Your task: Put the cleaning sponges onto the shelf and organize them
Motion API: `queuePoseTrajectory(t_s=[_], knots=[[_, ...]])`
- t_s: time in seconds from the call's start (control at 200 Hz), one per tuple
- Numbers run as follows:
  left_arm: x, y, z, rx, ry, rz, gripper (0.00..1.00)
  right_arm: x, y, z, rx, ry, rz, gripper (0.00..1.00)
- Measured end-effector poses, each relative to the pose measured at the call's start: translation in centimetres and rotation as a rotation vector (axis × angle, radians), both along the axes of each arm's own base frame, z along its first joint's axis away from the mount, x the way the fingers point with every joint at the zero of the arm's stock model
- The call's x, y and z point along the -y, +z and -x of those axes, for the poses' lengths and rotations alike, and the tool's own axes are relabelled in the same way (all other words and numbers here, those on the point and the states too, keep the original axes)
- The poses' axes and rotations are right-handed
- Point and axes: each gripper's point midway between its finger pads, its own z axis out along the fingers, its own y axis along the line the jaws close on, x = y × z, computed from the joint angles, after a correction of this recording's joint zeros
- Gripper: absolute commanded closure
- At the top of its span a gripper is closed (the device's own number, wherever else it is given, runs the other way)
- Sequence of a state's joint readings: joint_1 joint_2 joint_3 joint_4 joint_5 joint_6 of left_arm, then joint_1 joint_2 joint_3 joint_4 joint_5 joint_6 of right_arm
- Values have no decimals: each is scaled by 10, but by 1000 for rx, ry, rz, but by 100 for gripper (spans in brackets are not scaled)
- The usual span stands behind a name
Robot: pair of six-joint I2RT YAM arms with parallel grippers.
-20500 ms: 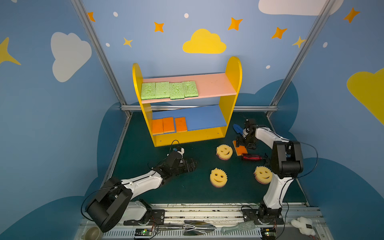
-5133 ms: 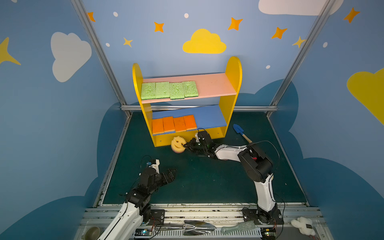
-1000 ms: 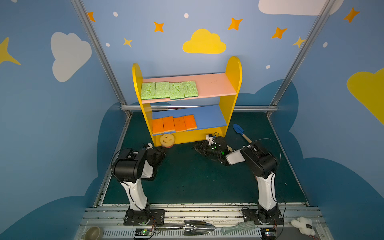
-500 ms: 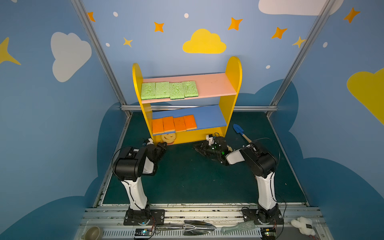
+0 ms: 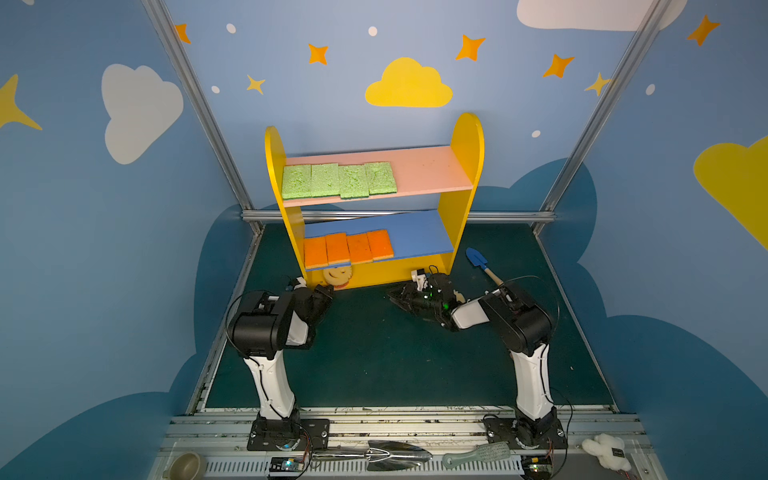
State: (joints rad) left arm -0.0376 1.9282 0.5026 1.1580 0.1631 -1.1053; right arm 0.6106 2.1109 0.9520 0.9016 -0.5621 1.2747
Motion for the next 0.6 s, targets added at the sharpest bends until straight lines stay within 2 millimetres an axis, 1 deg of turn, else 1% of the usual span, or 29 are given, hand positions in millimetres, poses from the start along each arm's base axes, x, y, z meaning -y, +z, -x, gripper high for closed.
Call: queuePoseTrajectory(t_s=[0.09,0.155,0.2,0.325,0.35,0.37,0.435,0.481,0.536,0.601], knots=[[0,7,4,14,-5,-6,71,-2,2,3,1,9,11,56],[1,15,9,30,-8,-11,60,-2,9,5,14,14,17,56],[1,20,13,37,-9,-14,53,-3,18,7,32,20,18,56],[4,30,28,42,-22,-26,40,-6,51,14,94,38,14,55],[6,31,32,40,-29,-32,35,-6,57,16,105,41,15,55],[8,33,34,39,-34,-37,33,-6,62,18,114,45,16,55],[19,39,42,38,-69,-58,30,-6,75,22,137,52,18,55],[31,45,48,42,-106,-82,29,-5,82,27,151,56,23,55],[48,54,56,53,-153,-109,27,-2,88,34,160,60,29,54],[69,63,67,66,-208,-138,26,6,89,42,159,58,47,54]])
